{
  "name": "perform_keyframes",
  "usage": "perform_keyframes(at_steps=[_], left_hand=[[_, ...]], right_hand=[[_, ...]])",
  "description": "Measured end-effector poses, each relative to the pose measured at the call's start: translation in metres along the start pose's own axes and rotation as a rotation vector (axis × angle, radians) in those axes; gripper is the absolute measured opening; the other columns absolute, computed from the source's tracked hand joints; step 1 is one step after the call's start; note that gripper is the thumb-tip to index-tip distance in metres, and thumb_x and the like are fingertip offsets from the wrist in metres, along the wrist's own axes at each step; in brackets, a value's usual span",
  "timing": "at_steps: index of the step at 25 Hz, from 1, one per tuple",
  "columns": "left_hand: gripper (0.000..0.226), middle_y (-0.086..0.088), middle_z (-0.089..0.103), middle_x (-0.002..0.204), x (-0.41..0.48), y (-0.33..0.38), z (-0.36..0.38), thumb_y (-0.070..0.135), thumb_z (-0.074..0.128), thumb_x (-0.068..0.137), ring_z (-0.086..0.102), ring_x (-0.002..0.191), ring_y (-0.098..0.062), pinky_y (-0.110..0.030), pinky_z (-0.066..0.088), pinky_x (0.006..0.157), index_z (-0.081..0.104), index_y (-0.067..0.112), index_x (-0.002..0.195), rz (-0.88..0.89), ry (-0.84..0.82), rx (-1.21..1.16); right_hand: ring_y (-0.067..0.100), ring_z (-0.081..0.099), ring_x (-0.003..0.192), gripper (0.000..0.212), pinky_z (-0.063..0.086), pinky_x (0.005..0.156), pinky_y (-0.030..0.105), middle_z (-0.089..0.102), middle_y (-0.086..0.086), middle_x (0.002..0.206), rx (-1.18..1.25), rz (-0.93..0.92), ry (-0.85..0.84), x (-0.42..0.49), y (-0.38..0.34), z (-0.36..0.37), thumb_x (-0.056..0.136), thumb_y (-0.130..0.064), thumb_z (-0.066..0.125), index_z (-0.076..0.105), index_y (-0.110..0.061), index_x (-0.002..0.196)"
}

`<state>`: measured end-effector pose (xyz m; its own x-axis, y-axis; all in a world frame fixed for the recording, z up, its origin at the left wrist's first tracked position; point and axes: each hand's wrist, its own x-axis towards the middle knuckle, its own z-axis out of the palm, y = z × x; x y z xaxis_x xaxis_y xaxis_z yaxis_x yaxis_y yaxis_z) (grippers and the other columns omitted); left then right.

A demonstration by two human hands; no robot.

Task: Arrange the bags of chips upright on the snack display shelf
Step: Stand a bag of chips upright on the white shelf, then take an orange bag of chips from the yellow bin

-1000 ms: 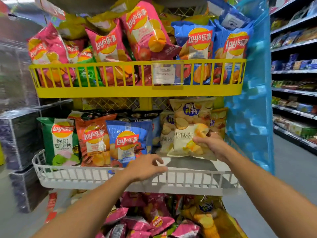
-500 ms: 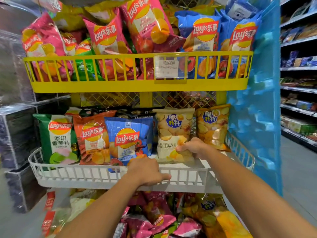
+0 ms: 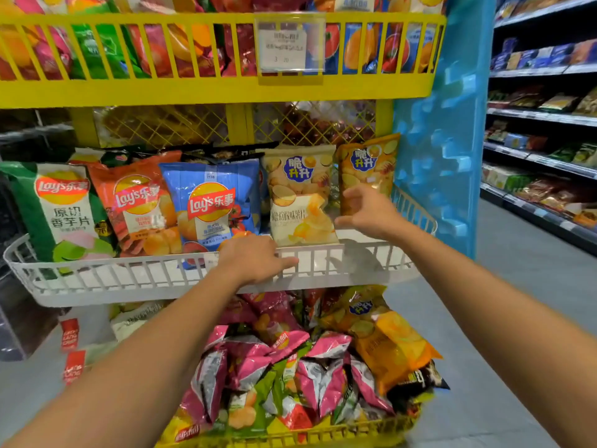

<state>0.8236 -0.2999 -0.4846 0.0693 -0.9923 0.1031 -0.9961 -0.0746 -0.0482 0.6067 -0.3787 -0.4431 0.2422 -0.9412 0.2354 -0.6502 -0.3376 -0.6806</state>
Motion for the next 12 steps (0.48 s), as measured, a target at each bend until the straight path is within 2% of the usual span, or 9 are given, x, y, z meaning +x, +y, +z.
perform_keyframes(at_steps=[2,4,5,8,9,10,12], left_hand=[[0.049,-0.004,0.069,0.09,-0.004,-0.003,0.004,0.072,0.043,0.085,0.063,0.097,-0.03,-0.039,0.051,0.076,0.065,0.028,0.086,0.033,0.096,-0.013],[0.048,-0.008,0.068,0.117,-0.012,0.0,0.008,0.056,0.059,0.084,0.06,0.111,-0.032,-0.043,0.048,0.087,0.065,0.025,0.12,0.101,0.233,-0.114],[0.05,-0.01,0.065,0.121,-0.02,0.005,0.012,0.048,0.065,0.083,0.058,0.113,-0.034,-0.045,0.046,0.09,0.064,0.021,0.125,0.15,0.321,-0.166],[0.042,-0.014,0.064,0.112,-0.055,0.026,0.036,0.033,0.068,0.076,0.057,0.105,-0.037,-0.046,0.044,0.085,0.068,0.011,0.112,0.368,0.626,-0.189],[0.039,-0.014,0.064,0.109,-0.067,0.033,0.047,0.031,0.066,0.075,0.057,0.101,-0.037,-0.045,0.044,0.082,0.069,0.009,0.107,0.456,0.656,-0.17],[0.036,-0.014,0.065,0.106,-0.076,0.039,0.06,0.032,0.064,0.075,0.057,0.098,-0.036,-0.043,0.043,0.079,0.07,0.009,0.103,0.531,0.628,-0.14],[0.037,-0.01,0.065,0.106,-0.08,0.051,0.086,0.037,0.058,0.077,0.059,0.098,-0.033,-0.042,0.043,0.078,0.07,0.012,0.103,0.599,0.44,-0.079]], right_hand=[[0.018,0.057,0.115,0.059,0.045,0.092,0.027,0.059,0.003,0.128,-0.084,-0.116,0.062,-0.038,-0.004,-0.012,0.074,-0.028,0.081,0.056,-0.016,0.126],[0.014,0.058,0.103,0.047,0.047,0.087,0.027,0.06,0.001,0.117,-0.127,-0.192,0.118,-0.08,0.002,-0.018,0.076,-0.026,0.079,0.061,-0.017,0.119],[0.013,0.058,0.097,0.044,0.049,0.085,0.028,0.059,0.0,0.112,-0.143,-0.217,0.133,-0.099,0.008,-0.018,0.076,-0.026,0.078,0.062,-0.017,0.116],[0.014,0.059,0.089,0.037,0.051,0.08,0.03,0.06,-0.003,0.102,-0.201,-0.216,0.106,-0.146,0.037,-0.007,0.076,-0.025,0.077,0.064,-0.018,0.11],[0.015,0.059,0.089,0.036,0.051,0.081,0.032,0.061,-0.002,0.101,-0.219,-0.191,0.087,-0.155,0.049,0.0,0.077,-0.025,0.077,0.065,-0.017,0.11],[0.016,0.06,0.091,0.036,0.052,0.082,0.034,0.064,0.0,0.101,-0.239,-0.154,0.062,-0.161,0.061,0.008,0.077,-0.025,0.077,0.065,-0.017,0.11],[0.019,0.062,0.094,0.039,0.051,0.085,0.036,0.067,0.003,0.105,-0.275,-0.054,0.005,-0.164,0.09,0.024,0.076,-0.026,0.077,0.065,-0.016,0.111]])
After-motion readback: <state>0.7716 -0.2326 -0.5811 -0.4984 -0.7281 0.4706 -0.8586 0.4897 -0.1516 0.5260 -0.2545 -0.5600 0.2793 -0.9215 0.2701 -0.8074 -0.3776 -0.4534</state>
